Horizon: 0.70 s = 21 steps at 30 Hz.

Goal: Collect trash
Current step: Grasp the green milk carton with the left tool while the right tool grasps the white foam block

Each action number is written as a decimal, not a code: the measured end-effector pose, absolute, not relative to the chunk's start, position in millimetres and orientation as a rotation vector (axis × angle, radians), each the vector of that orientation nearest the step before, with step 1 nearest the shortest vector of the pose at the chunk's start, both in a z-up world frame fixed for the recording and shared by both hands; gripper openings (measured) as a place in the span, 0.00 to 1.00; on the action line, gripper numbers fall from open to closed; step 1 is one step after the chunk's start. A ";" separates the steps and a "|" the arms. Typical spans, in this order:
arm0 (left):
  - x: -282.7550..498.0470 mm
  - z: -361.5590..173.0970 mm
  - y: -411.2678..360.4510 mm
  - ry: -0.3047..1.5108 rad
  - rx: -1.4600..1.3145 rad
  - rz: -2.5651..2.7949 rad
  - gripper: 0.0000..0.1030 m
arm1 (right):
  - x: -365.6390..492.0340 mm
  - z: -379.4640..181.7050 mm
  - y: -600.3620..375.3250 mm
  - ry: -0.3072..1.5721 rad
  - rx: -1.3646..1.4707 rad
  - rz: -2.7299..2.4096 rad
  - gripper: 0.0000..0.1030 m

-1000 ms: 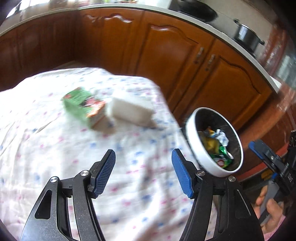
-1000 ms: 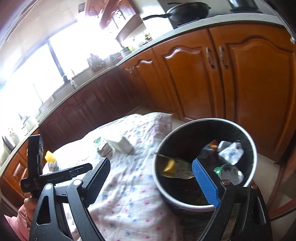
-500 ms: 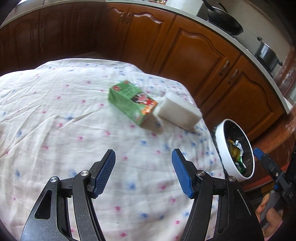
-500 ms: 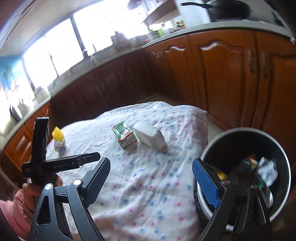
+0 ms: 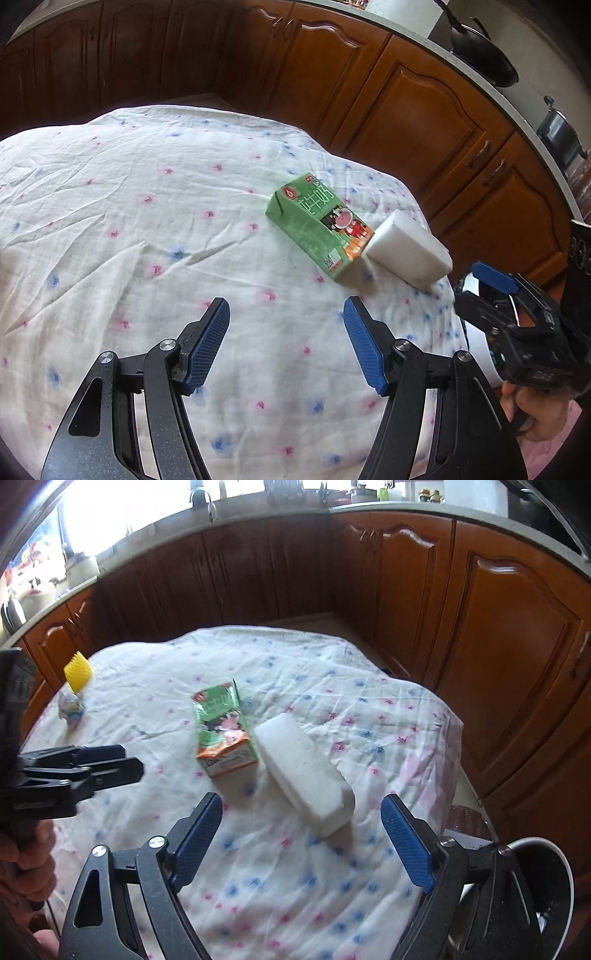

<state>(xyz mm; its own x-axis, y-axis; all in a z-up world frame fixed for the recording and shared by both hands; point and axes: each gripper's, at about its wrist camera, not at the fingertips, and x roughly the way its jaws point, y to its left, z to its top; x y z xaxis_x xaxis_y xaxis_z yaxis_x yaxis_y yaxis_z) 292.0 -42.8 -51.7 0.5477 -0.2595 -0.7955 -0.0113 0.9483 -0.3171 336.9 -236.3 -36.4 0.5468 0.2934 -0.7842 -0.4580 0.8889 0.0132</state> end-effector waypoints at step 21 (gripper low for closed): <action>369.6 -56.9 -96.9 1.020 -0.311 0.023 0.81 | 241.2 -14.0 -330.8 0.701 0.315 0.403 0.34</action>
<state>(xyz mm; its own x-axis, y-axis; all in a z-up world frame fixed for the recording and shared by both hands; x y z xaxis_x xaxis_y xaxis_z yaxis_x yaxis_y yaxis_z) 369.6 -96.9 -56.9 0.5273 -0.1249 -0.8404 -0.1632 0.9558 -0.2444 241.2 -330.8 -14.0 0.6931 0.4582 -0.5565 -0.2506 0.8770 0.4099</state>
